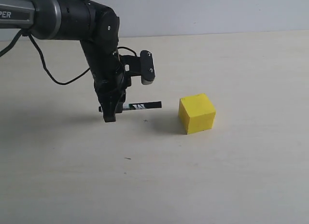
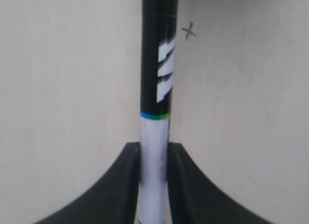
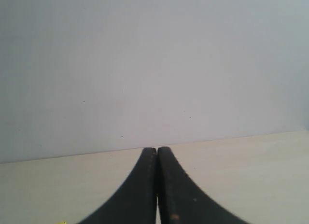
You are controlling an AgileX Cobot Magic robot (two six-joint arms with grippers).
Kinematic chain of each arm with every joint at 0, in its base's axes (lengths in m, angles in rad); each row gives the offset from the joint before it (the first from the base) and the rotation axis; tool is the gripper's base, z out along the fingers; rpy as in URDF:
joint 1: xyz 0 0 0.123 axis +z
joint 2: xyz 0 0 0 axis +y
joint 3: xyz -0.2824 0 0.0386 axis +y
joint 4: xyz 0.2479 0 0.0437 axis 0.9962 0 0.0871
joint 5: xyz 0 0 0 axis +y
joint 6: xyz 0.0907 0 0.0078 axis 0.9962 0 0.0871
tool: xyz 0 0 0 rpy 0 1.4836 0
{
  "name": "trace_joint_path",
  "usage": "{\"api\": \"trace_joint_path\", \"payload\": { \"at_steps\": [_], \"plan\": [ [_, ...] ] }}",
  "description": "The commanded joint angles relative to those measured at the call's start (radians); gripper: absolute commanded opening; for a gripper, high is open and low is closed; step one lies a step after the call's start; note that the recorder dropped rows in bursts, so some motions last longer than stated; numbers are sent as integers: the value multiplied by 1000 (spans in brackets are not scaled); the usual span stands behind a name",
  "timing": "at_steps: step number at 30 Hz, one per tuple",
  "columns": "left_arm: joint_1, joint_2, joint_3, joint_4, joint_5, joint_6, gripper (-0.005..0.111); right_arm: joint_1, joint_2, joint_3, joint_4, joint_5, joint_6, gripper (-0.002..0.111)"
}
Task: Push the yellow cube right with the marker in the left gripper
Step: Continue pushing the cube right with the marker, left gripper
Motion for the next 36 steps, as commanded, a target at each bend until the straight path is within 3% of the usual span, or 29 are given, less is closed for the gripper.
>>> {"api": "trace_joint_path", "payload": {
  "at_steps": [1, 7, 10, 20, 29, 36],
  "plan": [
    [-41, 4, -6, -4, -5, 22, 0, 2, -6, 5, -4, 0, -6, 0],
    [-129, 8, -6, -28, -161, 22, 0, 2, -6, 5, -4, 0, -6, 0],
    [-140, 8, -6, -28, -180, 20, 0, 2, -6, 5, -4, 0, -6, 0],
    [-58, -2, -6, 31, -73, 16, 0, 2, -6, 5, -4, 0, -6, 0],
    [-51, 4, -73, 27, -1, 91, 0, 2, -6, 5, -4, 0, -6, 0],
    [-27, 20, -134, -93, 32, 158, 0, 2, -6, 5, -4, 0, -6, 0]
  ]
}}
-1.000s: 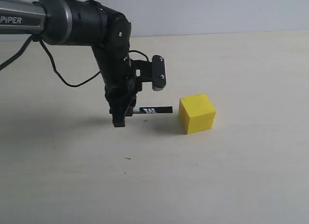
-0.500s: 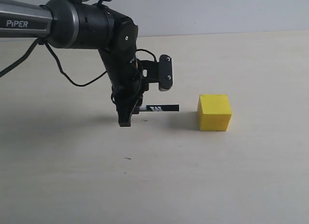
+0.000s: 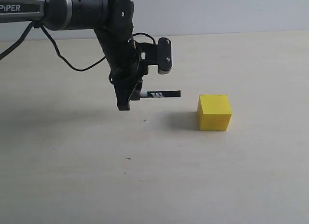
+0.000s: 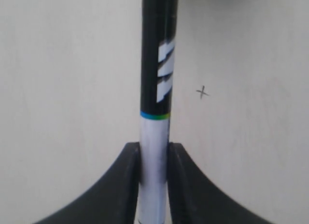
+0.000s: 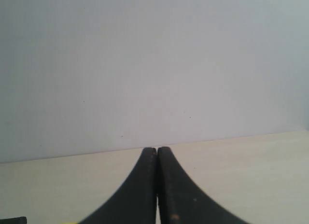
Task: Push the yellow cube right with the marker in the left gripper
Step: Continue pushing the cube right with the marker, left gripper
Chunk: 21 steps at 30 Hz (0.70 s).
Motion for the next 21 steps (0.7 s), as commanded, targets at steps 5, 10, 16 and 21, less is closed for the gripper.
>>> {"api": "trace_joint_path", "payload": {
  "at_steps": [5, 10, 16, 21],
  "plan": [
    [14, 30, -27, -45, 51, 73, 0, 2, -6, 5, -4, 0, -6, 0],
    [14, 76, -92, -45, 103, 75, 0, 2, -6, 5, -4, 0, -6, 0],
    [12, 126, -172, -41, 167, 129, 0, 2, -6, 5, -4, 0, -6, 0],
    [-3, 167, -174, 7, 170, 116, 0, 2, -6, 5, -4, 0, -6, 0]
  ]
}}
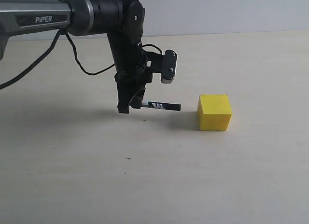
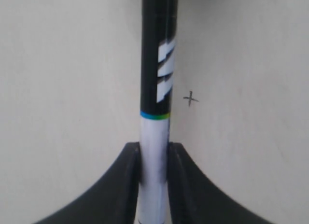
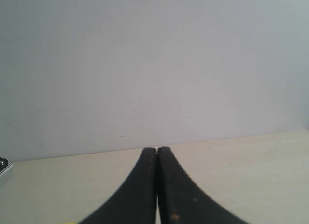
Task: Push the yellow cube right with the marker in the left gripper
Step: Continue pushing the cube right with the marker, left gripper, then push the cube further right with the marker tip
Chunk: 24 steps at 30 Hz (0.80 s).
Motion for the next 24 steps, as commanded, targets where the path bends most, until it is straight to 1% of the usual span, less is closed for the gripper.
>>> {"api": "trace_joint_path", "payload": {
  "at_steps": [1, 5, 9, 18, 22, 24],
  "plan": [
    [-12, 24, -11, 32, 12, -31, 0, 2, -6, 5, -4, 0, -6, 0],
    [-22, 24, -29, 32, 22, -76, 0, 2, -6, 5, -4, 0, -6, 0],
    [-37, 26, -34, 32, 18, -76, 0, 2, -6, 5, -4, 0, -6, 0],
    [-46, 26, -34, 32, 11, -101, 0, 2, -6, 5, -4, 0, -6, 0],
    [-87, 28, -56, 32, -30, -116, 0, 2, -6, 5, -4, 0, -6, 0],
    [-122, 40, -91, 32, -25, -126, 0, 2, -6, 5, -4, 0, -6, 0]
  ]
}}
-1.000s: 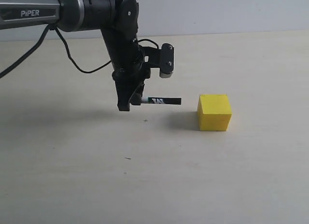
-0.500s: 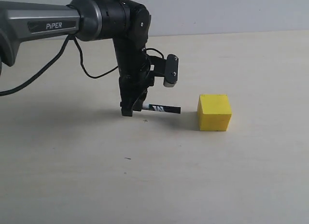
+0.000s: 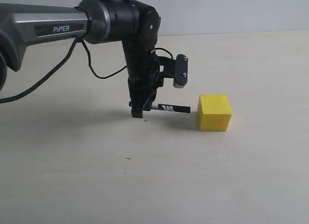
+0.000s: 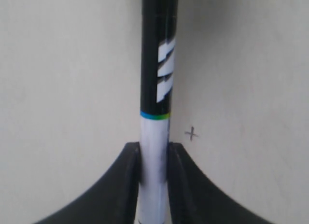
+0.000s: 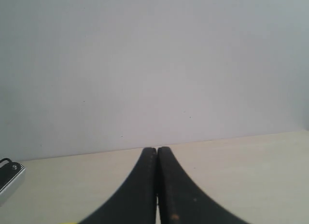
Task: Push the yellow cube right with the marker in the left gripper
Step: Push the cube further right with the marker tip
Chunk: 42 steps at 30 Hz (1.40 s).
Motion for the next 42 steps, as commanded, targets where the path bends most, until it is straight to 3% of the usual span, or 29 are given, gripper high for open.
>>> {"api": "trace_joint_path", "payload": {
  "at_steps": [1, 6, 12, 18, 29, 34, 36, 42],
  "plan": [
    [-76, 15, -69, -9, -8, -27, 0, 2, -6, 5, -4, 0, -6, 0],
    [-113, 23, -102, 45, 18, -57, 0, 2, -6, 5, -4, 0, -6, 0],
    [-44, 23, -105, 78, 127, -101, 0, 2, -6, 5, -4, 0, -6, 0],
    [-18, 23, -105, 78, 131, -141, 0, 2, -6, 5, -4, 0, -6, 0],
    [-121, 53, -124, 60, 2, -141, 0, 2, -6, 5, -4, 0, -6, 0],
    [-196, 149, -301, 64, 50, -156, 0, 2, -6, 5, -4, 0, -6, 0],
    [-192, 169, -355, 68, 111, -168, 0, 2, -6, 5, -4, 0, -6, 0],
    [-163, 167, -355, 97, 131, -211, 0, 2, -6, 5, -4, 0, -6, 0]
  ]
}}
